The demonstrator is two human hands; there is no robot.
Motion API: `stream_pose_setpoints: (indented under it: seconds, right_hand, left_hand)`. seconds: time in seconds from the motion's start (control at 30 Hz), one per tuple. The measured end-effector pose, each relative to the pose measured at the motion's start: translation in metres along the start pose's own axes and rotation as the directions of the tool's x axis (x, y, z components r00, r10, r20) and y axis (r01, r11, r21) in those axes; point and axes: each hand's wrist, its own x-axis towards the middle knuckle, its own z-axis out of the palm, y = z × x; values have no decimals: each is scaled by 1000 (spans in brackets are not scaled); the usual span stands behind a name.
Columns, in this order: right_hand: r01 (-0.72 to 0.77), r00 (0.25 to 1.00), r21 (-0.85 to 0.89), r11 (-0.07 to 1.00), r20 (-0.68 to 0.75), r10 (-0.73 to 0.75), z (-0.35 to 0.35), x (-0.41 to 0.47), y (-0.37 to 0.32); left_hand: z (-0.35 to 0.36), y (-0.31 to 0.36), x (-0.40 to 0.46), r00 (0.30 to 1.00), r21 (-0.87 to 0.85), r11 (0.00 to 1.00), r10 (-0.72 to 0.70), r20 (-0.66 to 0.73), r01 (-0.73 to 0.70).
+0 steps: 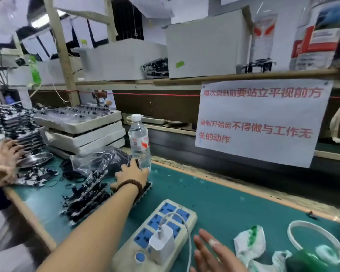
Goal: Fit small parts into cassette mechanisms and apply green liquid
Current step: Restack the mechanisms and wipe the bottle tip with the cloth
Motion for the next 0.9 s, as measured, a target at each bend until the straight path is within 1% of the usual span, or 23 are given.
stream_pose_setpoints:
  seconds: [0.03,0.07,0.17,0.2,0.23,0.3,0.37,0.43,0.53,0.6,0.67,0.73,0.77,0.83,0.87,0.9]
  right_hand:
    - [-38,998,-126,991,49,44,-12,5,20]
    - [-39,957,-139,990,281,77,-12,11,12]
    - [-104,937,-183,978,311,158,-15,6,7]
    - [-118,940,-176,977,297,167,-13,7,4]
    - [-97,958,-177,979,251,141,-12,9,1]
    - [-56,945,-195,979,305,115,-14,3,5]
    - [-92,948,-213,973,279,151,-9,2,6]
    - [-95,952,-196,976,268,147,-8,1,6]
    - [-97,953,-201,975,265,149,-8,1,8]
    - [-91,954,-186,978,265,139,-7,1,9]
    - [-74,953,-185,980,276,125,-6,3,10]
    - [-46,957,-193,980,271,99,-5,3,10]
    - [-33,961,-191,981,264,84,-3,1,9]
    - [5,967,-149,989,254,33,3,-2,5]
    - [26,968,-113,993,252,3,6,-4,3]
    - [48,964,-77,996,264,-26,9,-6,1]
  left_hand:
    - [-2,-1,2,1000,-16,1000,10,1,-10]
    - [-3,-2,6,1000,-23,999,28,4,-28]
    - [-11,-8,13,996,-34,996,81,31,-80]
    - [-13,-10,14,995,-45,995,94,30,-93]
    - [-16,-11,15,993,-71,991,113,25,-111]
    - [-27,-11,15,990,-184,974,139,28,-132]
    - [-42,-9,13,990,-261,957,138,36,-124]
    - [-58,-5,9,987,-314,944,135,87,-101]
    - [-82,0,4,993,-358,933,76,90,-39]
    - [-100,1,-4,991,-421,907,48,124,8]
    - [-118,8,-17,978,-523,851,69,199,46]
    - [-136,18,-36,978,-608,792,76,194,59]
    - [-143,26,-50,966,-659,745,80,248,107]
    - [-150,40,-77,893,-737,639,173,416,220]
    - [-149,46,-91,850,-753,607,230,473,255]
    - [-146,52,-105,811,-761,595,294,505,259]
